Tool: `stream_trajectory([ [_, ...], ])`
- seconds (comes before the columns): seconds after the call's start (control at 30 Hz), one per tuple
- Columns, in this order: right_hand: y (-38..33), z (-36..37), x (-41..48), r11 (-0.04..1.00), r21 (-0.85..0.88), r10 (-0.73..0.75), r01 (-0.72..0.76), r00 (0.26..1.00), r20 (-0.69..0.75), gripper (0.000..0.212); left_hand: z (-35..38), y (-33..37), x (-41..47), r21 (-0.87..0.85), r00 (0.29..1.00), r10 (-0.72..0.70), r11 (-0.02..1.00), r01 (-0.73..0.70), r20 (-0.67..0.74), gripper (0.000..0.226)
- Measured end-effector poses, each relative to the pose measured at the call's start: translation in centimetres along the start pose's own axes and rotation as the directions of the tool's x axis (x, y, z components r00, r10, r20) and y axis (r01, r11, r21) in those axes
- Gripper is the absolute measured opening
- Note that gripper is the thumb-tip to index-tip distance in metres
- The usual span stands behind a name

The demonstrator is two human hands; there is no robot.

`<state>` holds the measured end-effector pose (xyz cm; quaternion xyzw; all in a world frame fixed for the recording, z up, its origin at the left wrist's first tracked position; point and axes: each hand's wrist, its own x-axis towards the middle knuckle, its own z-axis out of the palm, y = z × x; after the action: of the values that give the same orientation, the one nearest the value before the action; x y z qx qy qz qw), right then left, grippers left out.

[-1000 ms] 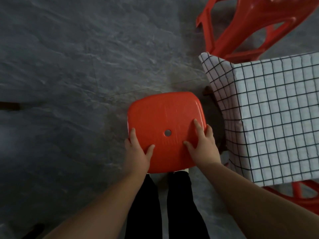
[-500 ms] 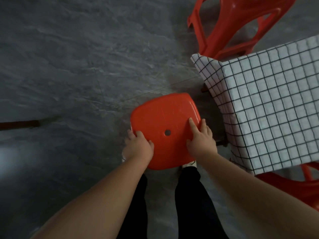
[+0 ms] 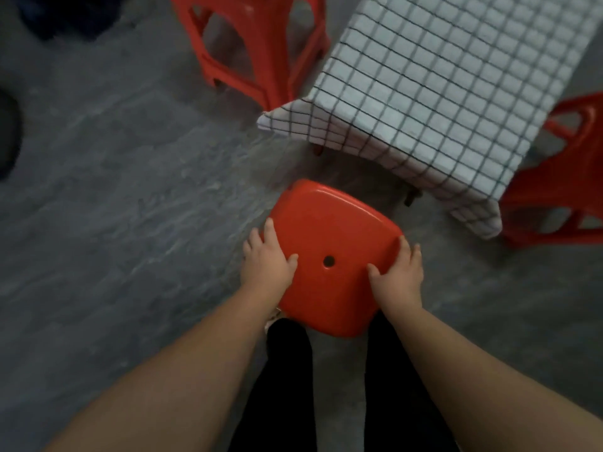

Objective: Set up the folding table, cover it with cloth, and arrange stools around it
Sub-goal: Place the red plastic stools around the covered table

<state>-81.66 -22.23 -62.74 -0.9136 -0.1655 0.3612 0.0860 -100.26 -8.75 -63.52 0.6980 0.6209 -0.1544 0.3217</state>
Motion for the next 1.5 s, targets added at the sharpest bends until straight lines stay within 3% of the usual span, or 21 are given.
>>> stream_trajectory([
  [0.13,2.8,3.4,-3.3,0.962,0.2,0.184,-0.187,0.982,0.036,0.102,-0.2,-0.9,2.8,-0.005,0.981,0.125,0.992,-0.126,0.149,0.11],
  [0.2,3.3,4.8,-4.2,0.936,0.297,0.175,-0.188,0.982,0.069,0.109,0.1,-1.9,3.5,-0.064,0.959,0.161,0.987,-0.15,0.233,0.119],
  [0.3,3.4,5.9,-4.4,0.904,0.398,0.154,-0.16,0.987,0.046,0.114,0.6,-2.7,3.7,-0.12,0.944,0.238,0.969,-0.215,0.228,0.125],
  [0.7,4.1,7.3,-4.6,0.922,0.364,0.14,-0.132,0.99,0.006,0.115,0.7,-3.3,3.6,-0.091,0.931,0.293,0.956,-0.28,0.219,0.121],
  [1.03,6.5,11.3,-10.4,0.917,0.372,0.151,-0.144,0.988,0.012,0.114,2.3,-9.0,-0.5,-0.044,0.927,0.326,0.945,-0.324,0.185,0.126],
  [1.5,8.2,17.8,-18.8,0.901,0.402,0.182,-0.166,0.983,-0.001,0.115,2.8,-17.2,-6.3,-0.053,0.924,0.294,0.956,-0.29,0.246,0.119],
])
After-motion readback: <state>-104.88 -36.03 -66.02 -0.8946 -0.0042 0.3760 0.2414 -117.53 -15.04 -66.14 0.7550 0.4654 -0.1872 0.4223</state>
